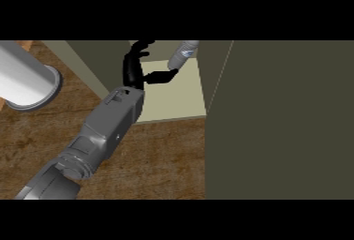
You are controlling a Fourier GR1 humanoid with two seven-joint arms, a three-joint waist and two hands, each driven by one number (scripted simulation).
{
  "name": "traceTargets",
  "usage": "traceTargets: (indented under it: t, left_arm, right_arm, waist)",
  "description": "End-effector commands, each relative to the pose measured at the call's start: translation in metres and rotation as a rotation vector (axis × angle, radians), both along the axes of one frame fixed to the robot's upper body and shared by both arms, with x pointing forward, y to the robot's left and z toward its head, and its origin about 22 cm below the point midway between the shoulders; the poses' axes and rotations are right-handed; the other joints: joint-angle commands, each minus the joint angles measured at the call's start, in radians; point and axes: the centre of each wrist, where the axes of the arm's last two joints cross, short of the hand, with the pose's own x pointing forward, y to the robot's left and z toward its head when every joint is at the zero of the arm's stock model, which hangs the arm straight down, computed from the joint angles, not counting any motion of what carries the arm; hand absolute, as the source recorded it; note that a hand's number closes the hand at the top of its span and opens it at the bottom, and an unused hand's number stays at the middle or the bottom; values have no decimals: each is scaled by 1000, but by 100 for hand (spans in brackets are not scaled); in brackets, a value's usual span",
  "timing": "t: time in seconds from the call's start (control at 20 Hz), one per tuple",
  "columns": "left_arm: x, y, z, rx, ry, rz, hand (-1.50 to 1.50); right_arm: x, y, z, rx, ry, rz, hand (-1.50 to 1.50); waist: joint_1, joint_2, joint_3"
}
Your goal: Pick up the bottled water, place it into the cabinet and close the cabinet
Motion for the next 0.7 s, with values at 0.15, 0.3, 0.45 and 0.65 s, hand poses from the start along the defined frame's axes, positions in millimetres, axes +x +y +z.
traceTargets:
  t: [0.15,0.3,0.45,0.65]
  left_arm:
    - [14,-5,30,-15,-30,-13,-150]
    - [15,-11,38,-63,-68,-133,-150]
    - [12,-21,37,-178,-153,-200,-150]
    - [17,-14,47,-256,-201,-274,-150]
  right_arm:
    - [-3,1,7,60,-13,18,-150]
    - [0,2,2,59,-17,50,-150]
    - [-7,-1,17,42,-13,37,-150]
    - [-7,-4,8,61,-7,43,-150]
  waist:
    - [5,-3,0]
    - [-6,5,-1]
    - [10,-3,-2]
    - [26,-12,0]
